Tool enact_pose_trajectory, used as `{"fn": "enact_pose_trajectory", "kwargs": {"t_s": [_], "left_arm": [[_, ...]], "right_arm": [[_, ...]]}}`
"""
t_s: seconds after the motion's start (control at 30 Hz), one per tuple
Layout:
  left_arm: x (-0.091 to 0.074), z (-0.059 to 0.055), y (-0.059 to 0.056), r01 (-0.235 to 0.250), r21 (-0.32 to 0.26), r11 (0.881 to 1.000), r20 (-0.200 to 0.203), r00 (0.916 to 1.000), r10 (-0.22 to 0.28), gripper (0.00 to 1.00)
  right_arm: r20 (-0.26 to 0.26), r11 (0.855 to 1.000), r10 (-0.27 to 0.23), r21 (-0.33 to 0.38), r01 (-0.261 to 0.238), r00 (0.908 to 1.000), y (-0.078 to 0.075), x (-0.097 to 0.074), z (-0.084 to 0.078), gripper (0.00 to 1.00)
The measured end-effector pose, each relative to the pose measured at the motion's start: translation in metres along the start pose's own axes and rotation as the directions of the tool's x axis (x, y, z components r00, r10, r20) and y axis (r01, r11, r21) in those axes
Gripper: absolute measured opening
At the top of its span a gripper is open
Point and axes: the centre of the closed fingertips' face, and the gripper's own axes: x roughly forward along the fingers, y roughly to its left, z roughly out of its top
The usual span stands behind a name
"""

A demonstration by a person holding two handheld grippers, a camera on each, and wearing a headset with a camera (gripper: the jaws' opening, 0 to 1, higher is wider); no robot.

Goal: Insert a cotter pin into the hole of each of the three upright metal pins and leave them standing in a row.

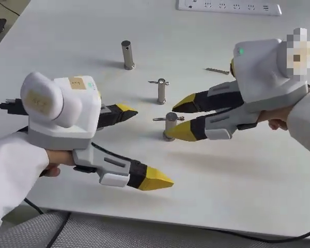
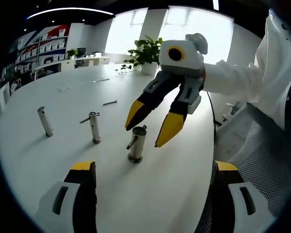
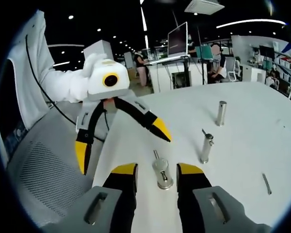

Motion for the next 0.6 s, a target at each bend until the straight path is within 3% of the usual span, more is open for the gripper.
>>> {"fn": "enact_pose_trajectory", "kwargs": {"t_s": [0.1, 0.6], "left_arm": [[-0.002, -0.005, 0.003, -0.028, 0.016, 0.999, -0.023, 0.9993, 0.028, 0.99], [-0.007, -0.010, -0.010, -0.008, 0.000, 1.000, -0.035, 0.9993, 0.008, 0.99]], "right_arm": [[-0.006, 1.000, -0.008, -0.015, 0.008, 0.9999, -0.001, 0.003, -0.001, 0.24], [-0.013, 1.000, -0.002, 0.009, 0.002, 0.9999, -0.003, 0.010, -0.008, 0.13]]}}
